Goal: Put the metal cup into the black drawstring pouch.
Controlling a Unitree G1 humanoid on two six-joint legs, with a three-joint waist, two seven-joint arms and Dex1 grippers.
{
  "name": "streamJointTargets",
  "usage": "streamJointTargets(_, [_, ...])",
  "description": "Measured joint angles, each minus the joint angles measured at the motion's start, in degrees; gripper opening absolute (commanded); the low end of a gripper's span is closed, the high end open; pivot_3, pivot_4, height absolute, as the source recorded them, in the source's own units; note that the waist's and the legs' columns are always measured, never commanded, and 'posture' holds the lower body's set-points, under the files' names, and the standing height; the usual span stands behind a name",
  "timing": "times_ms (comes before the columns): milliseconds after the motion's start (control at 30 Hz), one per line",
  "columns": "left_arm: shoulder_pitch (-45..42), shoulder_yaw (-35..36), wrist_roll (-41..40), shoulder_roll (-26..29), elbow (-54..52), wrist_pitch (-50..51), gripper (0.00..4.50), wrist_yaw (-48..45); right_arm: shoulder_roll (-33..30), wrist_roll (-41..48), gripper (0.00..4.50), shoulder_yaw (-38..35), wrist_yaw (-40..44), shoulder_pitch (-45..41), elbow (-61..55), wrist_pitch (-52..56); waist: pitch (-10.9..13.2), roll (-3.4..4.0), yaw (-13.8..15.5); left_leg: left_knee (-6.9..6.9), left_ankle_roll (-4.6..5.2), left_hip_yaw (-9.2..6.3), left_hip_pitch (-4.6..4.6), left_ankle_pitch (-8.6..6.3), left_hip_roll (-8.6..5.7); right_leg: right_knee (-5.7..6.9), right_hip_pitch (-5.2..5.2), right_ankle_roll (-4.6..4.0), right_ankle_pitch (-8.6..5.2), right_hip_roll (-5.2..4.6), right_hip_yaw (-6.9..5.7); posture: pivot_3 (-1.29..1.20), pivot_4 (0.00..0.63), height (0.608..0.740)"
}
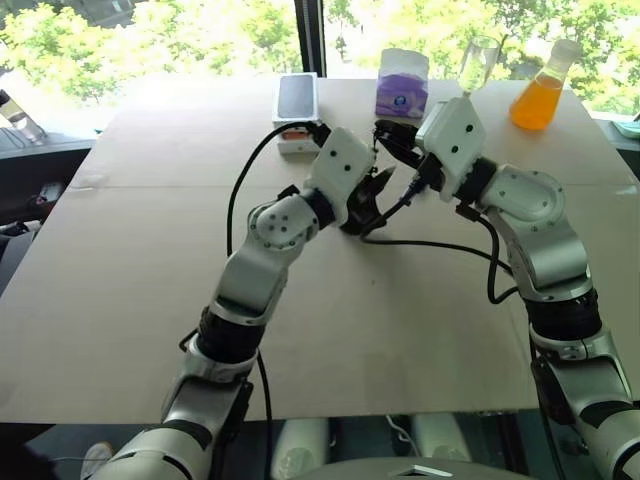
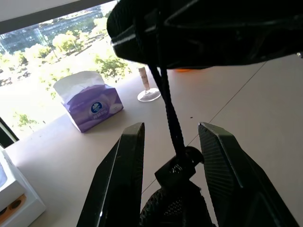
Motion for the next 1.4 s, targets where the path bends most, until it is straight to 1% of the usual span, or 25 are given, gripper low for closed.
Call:
streamJointTargets(333, [0.37,0.00,0.29,-0.09,-0.46,0.08,1.83,-0.15,0.00,0.00,0.00,0.00,-0.01,0.00,0.11,-0.28,0.00,0.00,0.04,0.01,0.00,0.00,0.00,0.00,0.00,0.00,0.00,0.00,0.00,0.00,0.00,0.00,0.150,0.740])
streamJointTargets(367, [0.36,0.00,0.28,-0.13,-0.47,0.08,1.29,-0.21,0.00,0.00,0.00,0.00,-0.01,0.00,0.11,-0.30,0.00,0.00,0.04,0.01,0.00,0.00,0.00,0.00,0.00,0.00,0.00,0.00,0.00,0.00,0.00,0.00,0.150,0.740])
streamJointTargets(400, [0.37,0.00,0.27,-0.14,-0.48,0.08,1.05,-0.23,0.00,0.00,0.00,0.00,-0.01,0.00,0.11,-0.30,0.00,0.00,0.04,0.01,0.00,0.00,0.00,0.00,0.00,0.00,0.00,0.00,0.00,0.00,0.00,0.00,0.150,0.740])
streamJointTargets(433, [0.37,0.00,0.24,-0.15,-0.51,0.10,0.55,-0.27,0.00,0.00,0.00,0.00,-0.01,0.00,0.11,-0.30,0.00,0.00,0.04,0.01,0.00,0.00,0.00,0.00,0.00,0.00,0.00,0.00,0.00,0.00,0.00,0.00,0.150,0.740])
streamJointTargets(467, [0.37,0.01,0.24,-0.15,-0.55,0.11,0.19,-0.29,0.00,0.00,0.00,-0.01,-0.01,0.00,0.11,-0.30,0.00,0.00,0.04,0.01,0.00,0.00,0.00,0.00,0.00,0.00,0.00,0.00,0.00,0.00,0.00,0.00,0.150,0.740])
streamJointTargets(500, [0.37,0.03,0.21,-0.15,-0.61,0.12,0.04,-0.30,-0.03,0.00,0.00,-0.01,-0.02,0.00,0.11,-0.30,0.00,0.00,0.04,0.01,0.00,0.00,0.00,0.00,0.00,0.00,0.00,0.00,0.00,0.00,0.00,0.00,0.150,0.740])
streamJointTargets(667, [0.37,0.04,0.27,-0.05,-1.20,0.13,0.04,-0.33,-0.49,-0.10,0.00,-0.04,-0.14,0.00,0.41,-0.51,0.00,0.00,0.04,0.01,0.00,0.00,0.00,0.00,0.00,0.00,0.00,0.00,0.00,0.00,0.00,0.00,0.150,0.740])
streamJointTargets(933, [2.72,-0.55,1.23,1.63,-2.96,0.27,0.04,-0.35,-0.83,-0.42,0.00,-1.27,-2.64,-0.03,5.65,-0.01,0.00,0.00,-0.03,0.01,0.00,0.00,0.00,0.00,0.00,0.01,0.00,0.00,0.00,0.00,0.00,0.00,0.150,0.740])
streamJointTargets(1033, [3.64,-1.52,1.98,2.19,-4.65,0.87,0.04,-0.30,1.21,0.95,0.00,-1.98,-4.27,-0.20,7.77,1.82,0.00,0.00,-0.08,0.01,0.00,0.01,0.00,0.00,0.01,0.02,0.00,0.00,0.00,0.00,0.02,0.00,0.150,0.740])
streamJointTargets(1100, [6.41,-2.28,2.65,3.57,-6.44,2.61,0.04,-0.35,2.73,3.28,0.00,-5.44,-7.78,-1.15,10.98,4.59,0.00,0.00,-0.17,0.00,0.00,0.02,0.01,0.00,0.01,0.04,-0.01,0.00,0.00,-0.01,0.03,0.00,0.150,0.740])
streamJointTargets(1167, [7.66,-2.88,3.21,4.31,-7.33,3.12,0.04,-0.34,3.41,4.53,0.00,-6.48,-8.75,-1.62,12.26,5.94,0.00,0.00,-0.17,0.00,0.00,0.02,0.01,0.00,0.02,0.04,-0.01,-0.01,0.00,-0.01,0.03,0.00,0.150,0.740])
streamJointTargets(1300, [9.38,-3.80,4.14,5.47,-9.61,5.32,0.04,-0.24,4.40,7.20,0.00,-6.49,-10.62,-2.05,16.44,8.13,0.00,0.01,-0.18,0.00,0.00,0.02,0.01,0.00,0.02,0.05,-0.01,-0.01,0.00,-0.01,0.04,0.00,0.150,0.740])
streamJointTargets(1400, [9.59,-3.79,4.18,5.72,-9.79,6.13,0.04,-0.24,4.40,8.25,0.00,-6.49,-10.93,-2.05,16.98,8.29,0.00,0.01,-0.19,0.00,0.01,0.02,0.01,-0.01,0.02,0.04,-0.01,0.00,0.00,-0.01,0.04,0.00,0.150,0.740])
